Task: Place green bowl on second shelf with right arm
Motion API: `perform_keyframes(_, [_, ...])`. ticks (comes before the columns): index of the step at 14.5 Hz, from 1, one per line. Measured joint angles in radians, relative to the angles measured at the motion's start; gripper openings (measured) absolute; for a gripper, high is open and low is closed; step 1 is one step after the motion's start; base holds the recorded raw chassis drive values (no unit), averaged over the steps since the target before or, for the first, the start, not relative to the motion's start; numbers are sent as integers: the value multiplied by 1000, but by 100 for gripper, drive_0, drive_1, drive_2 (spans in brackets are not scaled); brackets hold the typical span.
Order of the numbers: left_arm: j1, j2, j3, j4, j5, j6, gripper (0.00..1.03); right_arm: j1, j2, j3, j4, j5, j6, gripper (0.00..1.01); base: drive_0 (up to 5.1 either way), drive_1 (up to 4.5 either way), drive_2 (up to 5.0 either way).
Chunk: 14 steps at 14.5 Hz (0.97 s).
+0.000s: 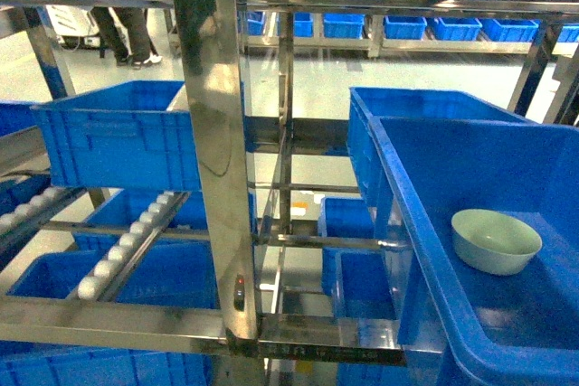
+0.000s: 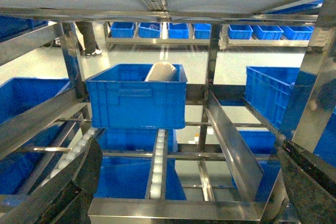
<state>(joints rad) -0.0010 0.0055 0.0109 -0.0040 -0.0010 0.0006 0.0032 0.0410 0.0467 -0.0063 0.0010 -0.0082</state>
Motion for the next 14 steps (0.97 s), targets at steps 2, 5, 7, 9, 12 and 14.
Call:
perform_keyframes(2, [0, 0, 0, -1, -3, 0, 98, -3, -35, -33, -4, -2, 1, 2, 0, 0, 0])
perform_keyframes(5, [0, 0, 0, 0, 0, 0, 98, -3, -36, -33, 1, -2, 1, 2, 0, 0, 0])
perform_keyframes(7, [0, 0, 0, 0, 0, 0, 98, -3, -36, -33, 2, -2, 1, 2, 0, 0, 0])
perform_keyframes(9, [0, 0, 0, 0, 0, 0, 98, -3, -36, -33, 2, -2, 1, 4, 0, 0, 0])
perform_keyframes(12, [0, 0, 0, 0, 0, 0, 98, -3, -36, -33, 2, -2, 1, 34, 0, 0, 0])
perform_keyframes(14, [0, 0, 0, 0, 0, 0, 98, -3, -36, -33, 2, -2, 1, 62, 0, 0, 0])
